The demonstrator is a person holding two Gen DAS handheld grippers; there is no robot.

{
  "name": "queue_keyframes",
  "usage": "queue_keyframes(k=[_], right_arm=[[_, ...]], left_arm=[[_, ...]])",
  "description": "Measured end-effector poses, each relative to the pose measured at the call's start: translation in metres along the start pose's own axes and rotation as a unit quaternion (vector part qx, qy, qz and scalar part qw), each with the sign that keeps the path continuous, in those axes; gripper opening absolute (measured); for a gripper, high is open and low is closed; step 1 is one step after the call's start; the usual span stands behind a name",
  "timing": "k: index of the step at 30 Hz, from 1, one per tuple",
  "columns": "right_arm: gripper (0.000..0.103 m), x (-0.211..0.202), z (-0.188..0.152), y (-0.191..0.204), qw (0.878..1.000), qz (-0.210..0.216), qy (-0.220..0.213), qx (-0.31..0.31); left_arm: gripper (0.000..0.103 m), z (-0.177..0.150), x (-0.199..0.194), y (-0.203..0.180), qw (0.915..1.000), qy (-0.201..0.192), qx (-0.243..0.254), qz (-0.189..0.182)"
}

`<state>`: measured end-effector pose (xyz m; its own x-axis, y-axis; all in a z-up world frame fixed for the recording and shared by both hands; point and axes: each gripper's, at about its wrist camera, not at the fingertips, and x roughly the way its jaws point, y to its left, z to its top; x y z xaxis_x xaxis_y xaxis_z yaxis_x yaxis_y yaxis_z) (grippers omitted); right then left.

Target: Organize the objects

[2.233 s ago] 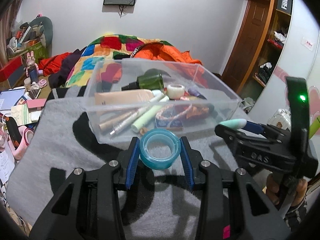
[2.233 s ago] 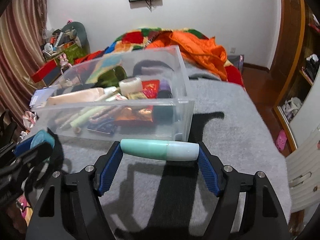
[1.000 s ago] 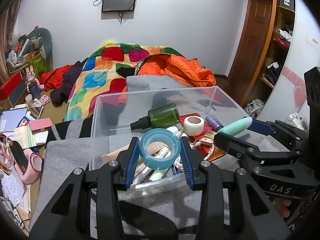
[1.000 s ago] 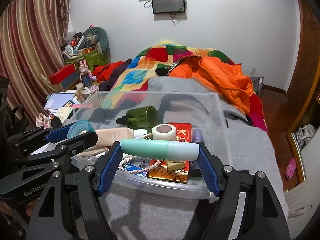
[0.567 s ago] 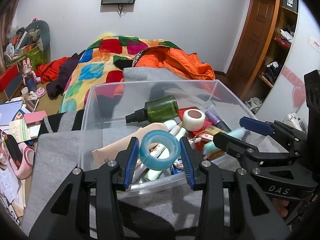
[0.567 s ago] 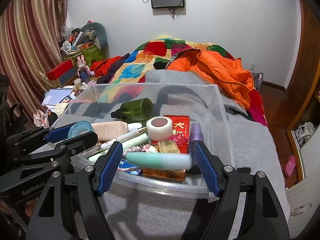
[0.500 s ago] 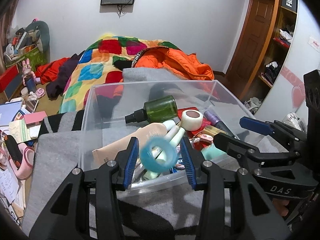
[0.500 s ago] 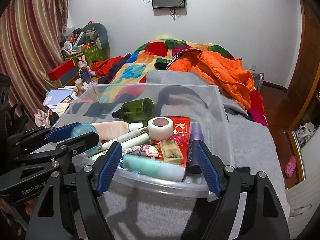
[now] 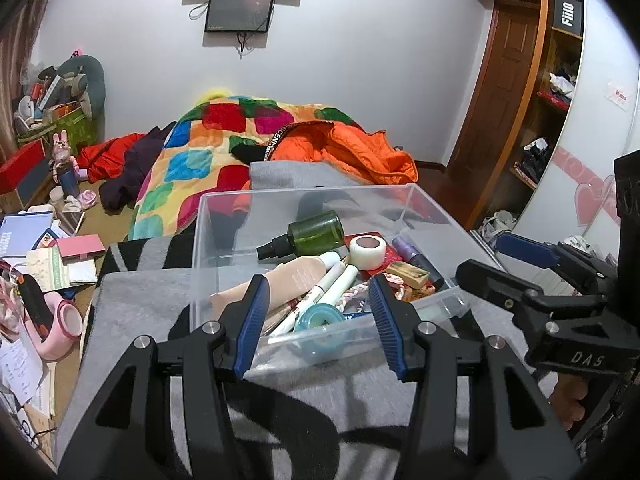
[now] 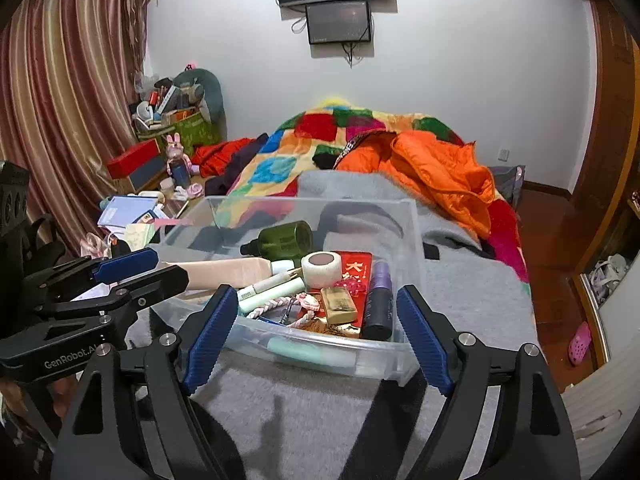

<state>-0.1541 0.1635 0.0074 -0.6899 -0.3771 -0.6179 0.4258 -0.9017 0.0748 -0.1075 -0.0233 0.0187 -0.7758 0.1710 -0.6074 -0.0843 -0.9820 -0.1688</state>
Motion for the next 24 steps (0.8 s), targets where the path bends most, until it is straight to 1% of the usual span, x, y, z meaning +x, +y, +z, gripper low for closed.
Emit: queue_keyframes(k=[2,6,8,9,11,13,15,18,24], right_arm=[[0.082,-0.007,-0.002,0.000,1.000,-0.003,-0.008,-0.004],[0.084,-0.017,-0.009,0.001,1.000,-0.007,-0.018,-0.013],[0.085,-0.020,-0.015,0.001,1.000,-0.007,-0.019,-0.015],[0.085,-0.021,-0.017,0.001,1.000,-0.007,-0.019,-0.015],[0.088,-0.024,-0.022,0.001,1.000,-0.008,-0.020,-0.016],[0.095,-0.028,-0.026,0.001,0.999,-0.012,-0.024,-0.018],[0.100,-0.033,-0.031,0.002,0.999,-0.018,-0.033,-0.021],[0.101,-0.038,-0.037,0.006,0.999,-0.022,-0.041,-0.027],[0.101,-0.040,-0.043,0.011,0.998,-0.026,-0.038,-0.035]], left_arm=[[0.064,-0.002,-0.007,0.000,1.0000,-0.008,-0.002,0.004],[0.074,-0.009,-0.020,-0.005,0.9998,-0.018,0.006,0.006],[0.081,-0.014,-0.025,-0.009,0.9996,-0.022,0.011,0.012],[0.083,-0.016,-0.027,-0.010,0.9996,-0.023,0.013,0.013],[0.091,-0.022,-0.031,-0.013,0.9994,-0.026,0.015,0.017],[0.093,-0.027,-0.035,-0.015,0.9992,-0.028,0.017,0.021],[0.093,-0.031,-0.038,-0.016,0.9991,-0.029,0.019,0.023],[0.094,-0.036,-0.041,-0.018,0.9990,-0.031,0.017,0.026],[0.094,-0.044,-0.045,-0.019,0.9991,-0.032,0.014,0.026]])
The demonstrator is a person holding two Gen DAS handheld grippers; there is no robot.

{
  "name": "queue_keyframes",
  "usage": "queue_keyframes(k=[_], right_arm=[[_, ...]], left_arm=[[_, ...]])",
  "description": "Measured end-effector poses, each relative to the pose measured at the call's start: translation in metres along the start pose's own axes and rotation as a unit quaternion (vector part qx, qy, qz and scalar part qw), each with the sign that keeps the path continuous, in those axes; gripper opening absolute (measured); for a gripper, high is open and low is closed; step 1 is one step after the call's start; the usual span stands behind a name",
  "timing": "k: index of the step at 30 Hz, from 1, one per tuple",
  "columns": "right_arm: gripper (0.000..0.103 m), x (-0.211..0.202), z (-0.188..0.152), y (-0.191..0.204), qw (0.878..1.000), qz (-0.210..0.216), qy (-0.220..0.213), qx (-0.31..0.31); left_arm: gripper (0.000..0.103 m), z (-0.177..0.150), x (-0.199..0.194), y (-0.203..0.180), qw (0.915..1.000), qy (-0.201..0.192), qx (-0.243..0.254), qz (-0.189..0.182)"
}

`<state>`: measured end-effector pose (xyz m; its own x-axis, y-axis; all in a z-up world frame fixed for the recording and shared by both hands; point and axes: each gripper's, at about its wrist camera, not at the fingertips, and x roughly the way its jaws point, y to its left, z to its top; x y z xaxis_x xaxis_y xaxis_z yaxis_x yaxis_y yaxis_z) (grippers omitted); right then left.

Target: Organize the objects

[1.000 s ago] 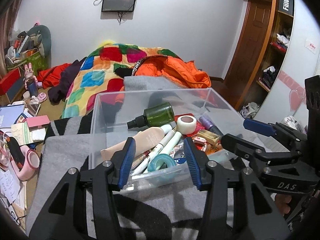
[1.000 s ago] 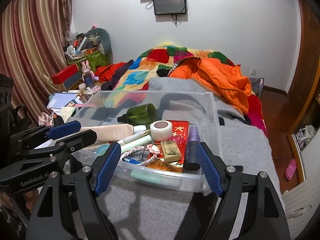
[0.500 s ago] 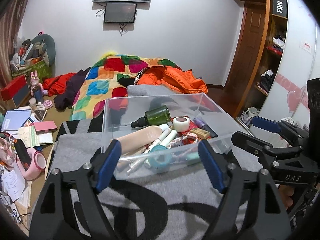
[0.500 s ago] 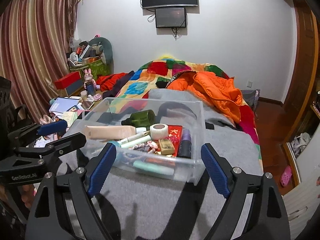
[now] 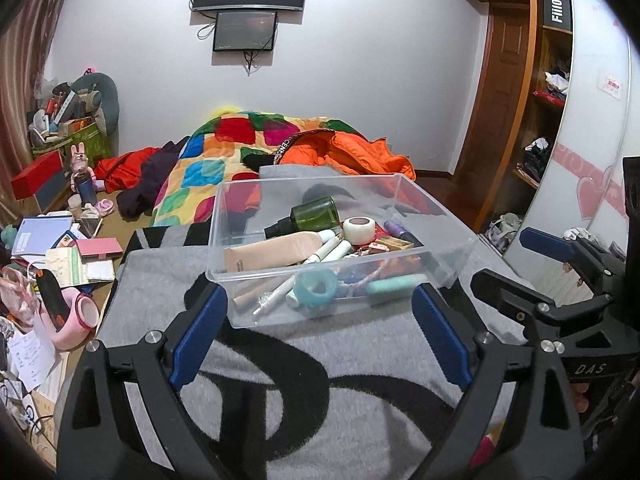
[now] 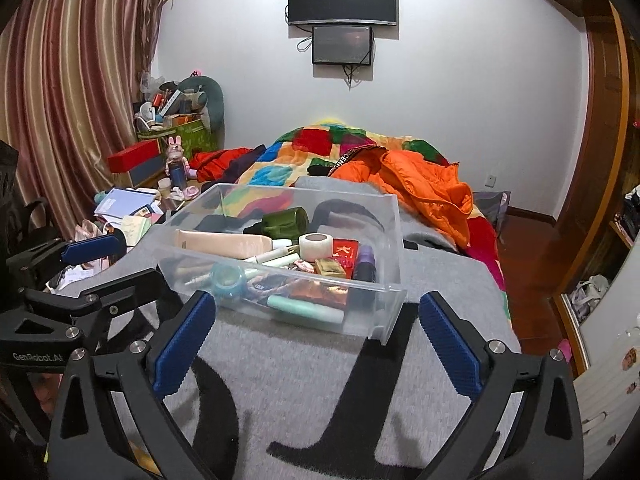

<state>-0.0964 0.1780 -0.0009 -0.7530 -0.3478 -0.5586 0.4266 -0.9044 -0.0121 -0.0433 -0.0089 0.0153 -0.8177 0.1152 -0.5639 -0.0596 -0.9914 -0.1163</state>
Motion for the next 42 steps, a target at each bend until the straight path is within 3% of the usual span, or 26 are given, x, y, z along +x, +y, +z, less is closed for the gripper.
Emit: queue_keyframes(k=[42], right_arm=[[0.101,-0.0088,-0.0028,-0.0013,1.000,0.002,-0.001,0.009]], left_arm=[[0.095,-0.0024,-0.0050,0.0001,1.0000,0.000,-0.001,0.009]])
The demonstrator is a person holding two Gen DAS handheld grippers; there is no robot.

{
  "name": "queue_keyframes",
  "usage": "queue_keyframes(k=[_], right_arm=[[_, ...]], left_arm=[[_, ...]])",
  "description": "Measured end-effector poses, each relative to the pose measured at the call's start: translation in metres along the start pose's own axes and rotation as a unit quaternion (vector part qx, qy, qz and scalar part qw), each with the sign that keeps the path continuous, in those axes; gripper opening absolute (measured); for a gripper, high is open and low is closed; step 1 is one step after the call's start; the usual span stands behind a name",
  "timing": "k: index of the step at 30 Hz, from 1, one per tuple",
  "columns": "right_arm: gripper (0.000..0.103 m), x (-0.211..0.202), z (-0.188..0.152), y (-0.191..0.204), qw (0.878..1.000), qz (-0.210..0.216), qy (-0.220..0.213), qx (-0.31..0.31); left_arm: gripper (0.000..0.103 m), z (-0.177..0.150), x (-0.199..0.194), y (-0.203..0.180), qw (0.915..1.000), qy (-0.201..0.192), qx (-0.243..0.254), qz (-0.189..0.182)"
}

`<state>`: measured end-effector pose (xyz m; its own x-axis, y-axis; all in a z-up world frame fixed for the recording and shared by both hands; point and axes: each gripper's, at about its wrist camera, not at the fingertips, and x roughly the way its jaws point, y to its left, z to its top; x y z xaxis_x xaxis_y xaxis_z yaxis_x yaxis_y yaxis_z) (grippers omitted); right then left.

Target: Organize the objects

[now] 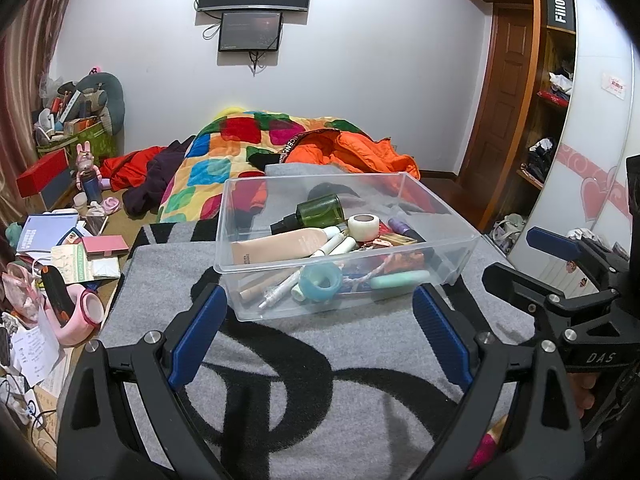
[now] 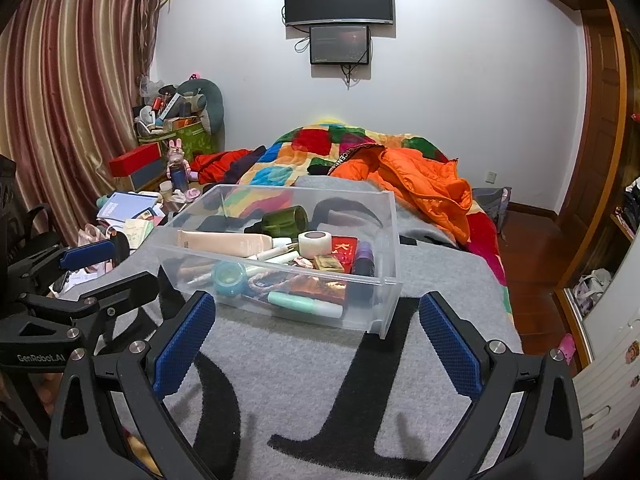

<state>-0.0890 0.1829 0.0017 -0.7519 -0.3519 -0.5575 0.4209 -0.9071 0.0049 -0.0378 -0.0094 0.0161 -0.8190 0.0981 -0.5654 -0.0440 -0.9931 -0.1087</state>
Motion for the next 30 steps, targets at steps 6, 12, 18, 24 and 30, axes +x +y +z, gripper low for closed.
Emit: queue_keyframes(k=[6,12,18,24,30], right_arm=[[0.102,-0.0005,0.0005,0.0002,1.000,0.001,-0.001,0.002],[0.102,-0.0003,0.0002,0.0002,1.000,0.002,0.000,0.004],[0.102,0.0000,-0.0003,-0.0006,1.000,0.004,0.000,0.007],[0.102,0.0002,-0.0008,-0.0012,1.000,0.004,0.000,0.008],[0.102,0.0010,-0.0017,-0.0019,1.000,0.005,0.003,0.010]], left_arm=[[0.096,0.0003,-0.0013,-0.0011,1.0000,-0.001,0.001,-0.001],[0.096,0.0005,-0.0009,-0.0010,1.0000,0.001,-0.004,-0.002],[0.096,0.0007,-0.0009,-0.0004,1.0000,0.001,-0.006,0.000],[0.099,0.0006,0.0010,0.0022,0.9999,0.005,-0.014,0.003],[0.100,-0.0011,0.0029,0.0017,0.9999,0.008,-0.010,-0.001]])
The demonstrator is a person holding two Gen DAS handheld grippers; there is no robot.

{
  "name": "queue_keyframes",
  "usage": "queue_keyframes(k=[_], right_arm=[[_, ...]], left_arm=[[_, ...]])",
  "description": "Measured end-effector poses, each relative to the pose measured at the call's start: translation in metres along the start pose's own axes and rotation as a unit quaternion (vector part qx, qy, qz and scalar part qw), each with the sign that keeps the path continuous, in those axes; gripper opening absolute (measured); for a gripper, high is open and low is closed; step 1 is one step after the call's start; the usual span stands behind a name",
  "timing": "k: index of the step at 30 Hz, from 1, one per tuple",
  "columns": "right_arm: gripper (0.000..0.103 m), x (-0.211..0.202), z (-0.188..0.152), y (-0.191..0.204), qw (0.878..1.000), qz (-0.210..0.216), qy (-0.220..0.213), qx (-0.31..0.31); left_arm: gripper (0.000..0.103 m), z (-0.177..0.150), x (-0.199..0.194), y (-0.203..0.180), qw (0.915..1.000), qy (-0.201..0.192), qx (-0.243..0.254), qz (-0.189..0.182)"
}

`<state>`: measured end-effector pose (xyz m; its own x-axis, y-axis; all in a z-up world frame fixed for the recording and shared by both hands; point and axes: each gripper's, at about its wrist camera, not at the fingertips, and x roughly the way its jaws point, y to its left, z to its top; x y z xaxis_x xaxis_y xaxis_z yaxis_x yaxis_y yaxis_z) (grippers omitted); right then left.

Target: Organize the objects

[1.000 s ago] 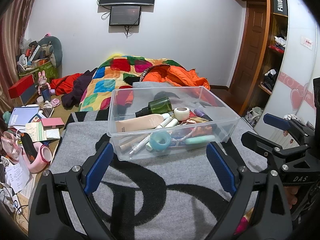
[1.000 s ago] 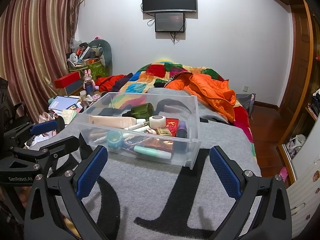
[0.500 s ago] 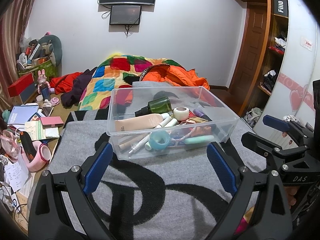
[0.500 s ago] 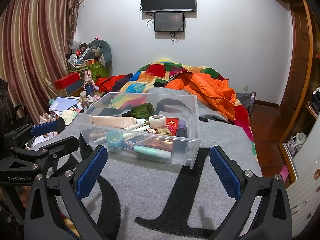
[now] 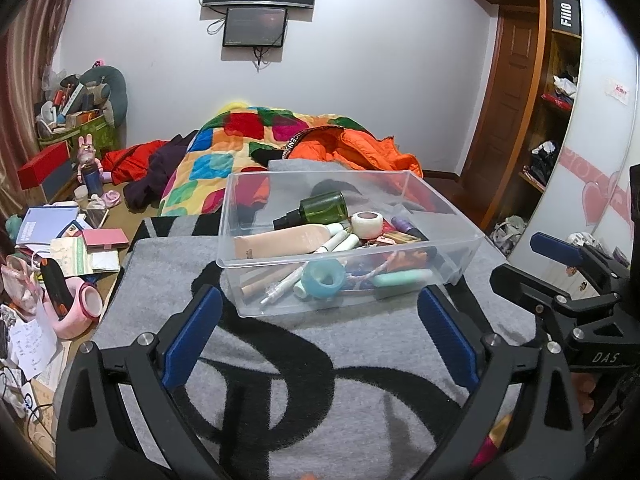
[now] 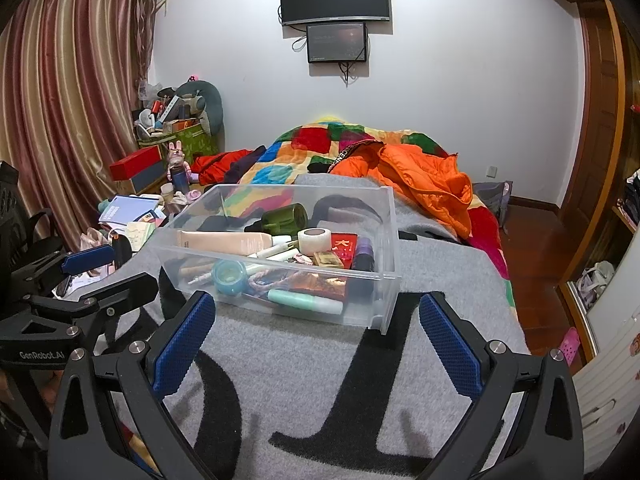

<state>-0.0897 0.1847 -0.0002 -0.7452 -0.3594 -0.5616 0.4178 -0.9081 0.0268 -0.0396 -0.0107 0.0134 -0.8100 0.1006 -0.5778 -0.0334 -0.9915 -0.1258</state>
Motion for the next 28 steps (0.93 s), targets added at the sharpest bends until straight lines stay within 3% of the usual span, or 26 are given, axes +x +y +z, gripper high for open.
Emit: queue_keyframes(k=[28], right_arm=[[0.102,0.0005,-0.0042,0.0024,1.000,0.007,0.002,0.008]], left_arm=[[0.101,-0.0037,-0.0016,-0.0027,1.0000,0.001,-0.001,-0.010]])
